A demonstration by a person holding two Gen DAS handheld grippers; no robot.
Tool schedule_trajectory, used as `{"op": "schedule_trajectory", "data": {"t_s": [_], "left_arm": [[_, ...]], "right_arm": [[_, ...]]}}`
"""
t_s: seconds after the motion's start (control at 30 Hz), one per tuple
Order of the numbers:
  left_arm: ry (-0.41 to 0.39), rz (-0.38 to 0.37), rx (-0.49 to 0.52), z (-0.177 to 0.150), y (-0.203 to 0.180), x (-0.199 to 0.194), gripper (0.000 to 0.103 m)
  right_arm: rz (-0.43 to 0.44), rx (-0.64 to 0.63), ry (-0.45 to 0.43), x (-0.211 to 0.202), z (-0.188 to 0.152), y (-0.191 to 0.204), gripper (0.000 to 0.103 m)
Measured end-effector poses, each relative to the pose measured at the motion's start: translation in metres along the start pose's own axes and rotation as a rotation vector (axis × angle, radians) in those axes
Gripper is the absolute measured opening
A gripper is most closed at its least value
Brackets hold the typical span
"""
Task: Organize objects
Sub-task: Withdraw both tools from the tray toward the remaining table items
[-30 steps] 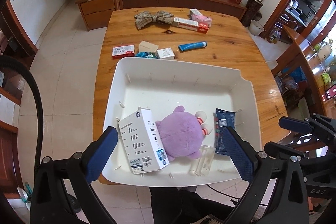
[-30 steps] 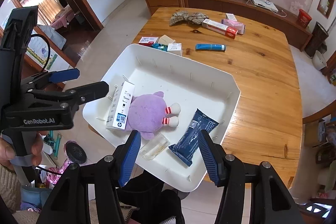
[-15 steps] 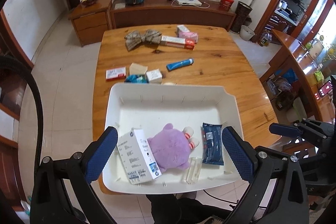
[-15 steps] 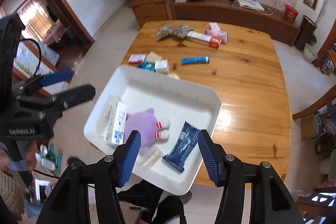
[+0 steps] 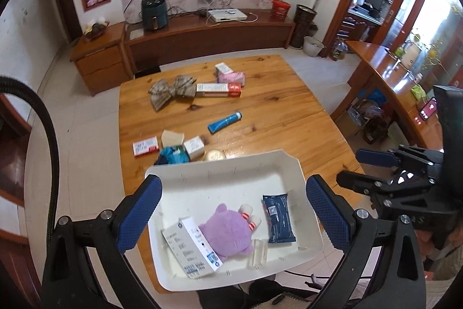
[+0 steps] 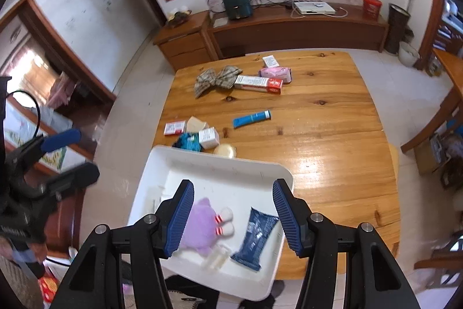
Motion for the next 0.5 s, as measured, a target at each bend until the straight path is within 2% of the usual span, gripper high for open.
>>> {"op": "schedule_trajectory", "data": {"t_s": [0.27,0.5], "left_arm": [[0.035,-0.058,0.101,0.017,0.014,0.016,0.100],[0.063,-0.090,0.167,0.029,0.046,0.040,0.100]], "right_arm": [[-0.027,0.120,0.004,0.037,0.018,0.003,0.058],[-0.075,0.205,0.018,0.077,0.025,0.003,0.058]]}}
Point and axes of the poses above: each gripper's, at about its wrist camera, not at the fingertips, and x roughly the way its jaws point, y to its left, z to its top, the point moved 10 cm from there along x, roughly the way its jaws point, and after that the axes turned 12 degrees about -y, right-handed, at the moved point
